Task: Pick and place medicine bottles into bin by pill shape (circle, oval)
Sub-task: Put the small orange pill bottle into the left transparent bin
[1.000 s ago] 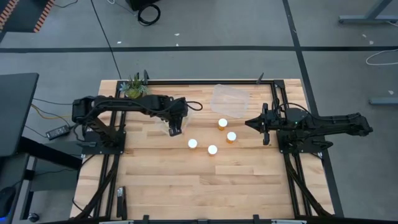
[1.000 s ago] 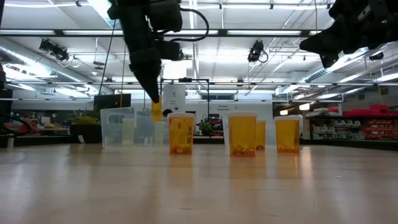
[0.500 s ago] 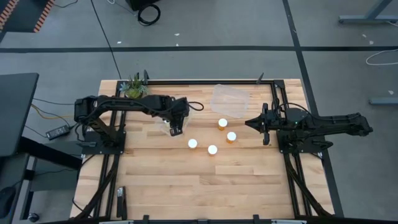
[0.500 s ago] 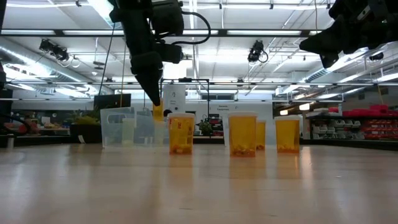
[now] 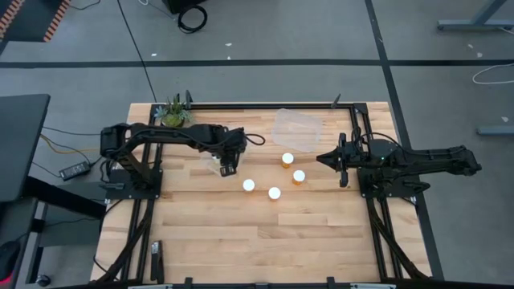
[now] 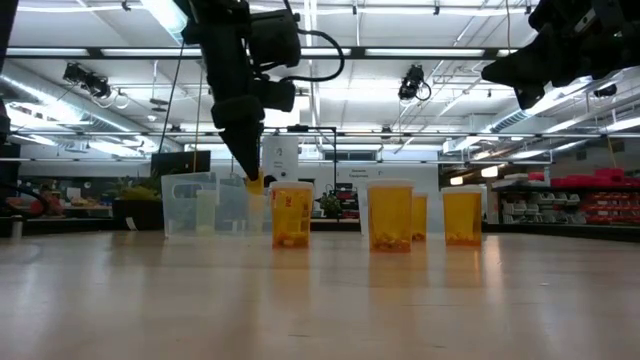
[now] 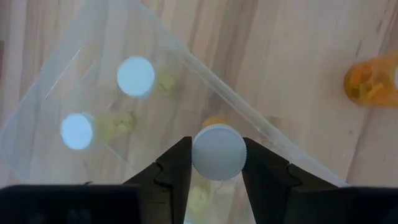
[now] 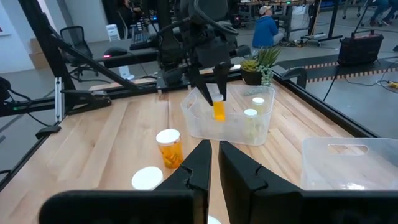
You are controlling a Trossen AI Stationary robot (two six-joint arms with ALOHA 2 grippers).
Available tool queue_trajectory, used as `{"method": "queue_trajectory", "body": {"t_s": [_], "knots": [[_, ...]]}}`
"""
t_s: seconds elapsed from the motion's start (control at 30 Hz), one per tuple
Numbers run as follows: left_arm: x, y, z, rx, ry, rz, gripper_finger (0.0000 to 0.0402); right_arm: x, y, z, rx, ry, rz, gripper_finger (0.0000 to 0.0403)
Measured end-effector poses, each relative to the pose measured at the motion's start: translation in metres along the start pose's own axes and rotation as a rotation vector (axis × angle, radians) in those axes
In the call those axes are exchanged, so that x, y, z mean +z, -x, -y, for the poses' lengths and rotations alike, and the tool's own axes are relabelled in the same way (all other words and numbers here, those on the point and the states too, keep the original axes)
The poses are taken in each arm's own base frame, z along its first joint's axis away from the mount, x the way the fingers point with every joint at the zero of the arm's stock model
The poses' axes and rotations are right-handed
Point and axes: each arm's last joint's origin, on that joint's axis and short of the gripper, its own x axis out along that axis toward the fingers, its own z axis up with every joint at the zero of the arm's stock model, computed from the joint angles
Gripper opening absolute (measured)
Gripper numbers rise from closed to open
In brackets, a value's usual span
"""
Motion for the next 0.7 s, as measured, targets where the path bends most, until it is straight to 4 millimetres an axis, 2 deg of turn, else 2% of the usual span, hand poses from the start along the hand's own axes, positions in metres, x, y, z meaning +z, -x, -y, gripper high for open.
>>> {"method": "queue_trajectory", "body": {"t_s": [0.7], "knots": [[-0.0027, -0.0016, 0.0013, -0.03, -0.049, -0.031, 0.0134, 0.0, 0.0, 0.0, 0.0, 0.0, 0.0, 0.0037]]}}
